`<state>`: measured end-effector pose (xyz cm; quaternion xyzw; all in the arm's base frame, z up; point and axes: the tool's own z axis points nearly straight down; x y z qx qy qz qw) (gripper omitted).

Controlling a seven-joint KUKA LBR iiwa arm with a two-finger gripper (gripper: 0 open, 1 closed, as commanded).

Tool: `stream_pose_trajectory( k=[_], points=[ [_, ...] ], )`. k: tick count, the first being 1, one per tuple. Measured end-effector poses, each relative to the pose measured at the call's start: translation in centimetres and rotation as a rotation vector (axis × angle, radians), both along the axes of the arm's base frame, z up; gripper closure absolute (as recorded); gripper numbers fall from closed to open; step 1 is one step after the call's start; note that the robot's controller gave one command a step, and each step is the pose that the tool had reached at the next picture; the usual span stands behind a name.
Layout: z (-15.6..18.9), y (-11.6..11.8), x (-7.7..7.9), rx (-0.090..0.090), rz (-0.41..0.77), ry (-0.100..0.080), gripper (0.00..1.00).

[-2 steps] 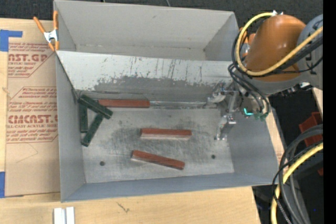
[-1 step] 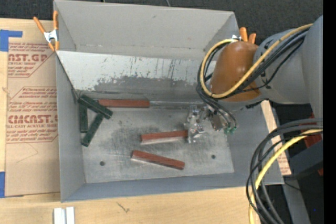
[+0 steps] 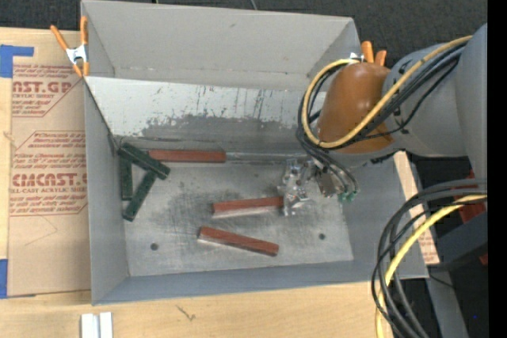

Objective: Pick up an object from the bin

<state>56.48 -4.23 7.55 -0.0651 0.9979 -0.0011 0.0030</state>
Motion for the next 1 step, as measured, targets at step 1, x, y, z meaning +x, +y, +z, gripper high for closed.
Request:
stream_pose_trajectory(
  k=[1],
  points=[
    [14.30, -0.40, 1.59, 0.001, -0.007, 0.001, 1.00]
  ],
)
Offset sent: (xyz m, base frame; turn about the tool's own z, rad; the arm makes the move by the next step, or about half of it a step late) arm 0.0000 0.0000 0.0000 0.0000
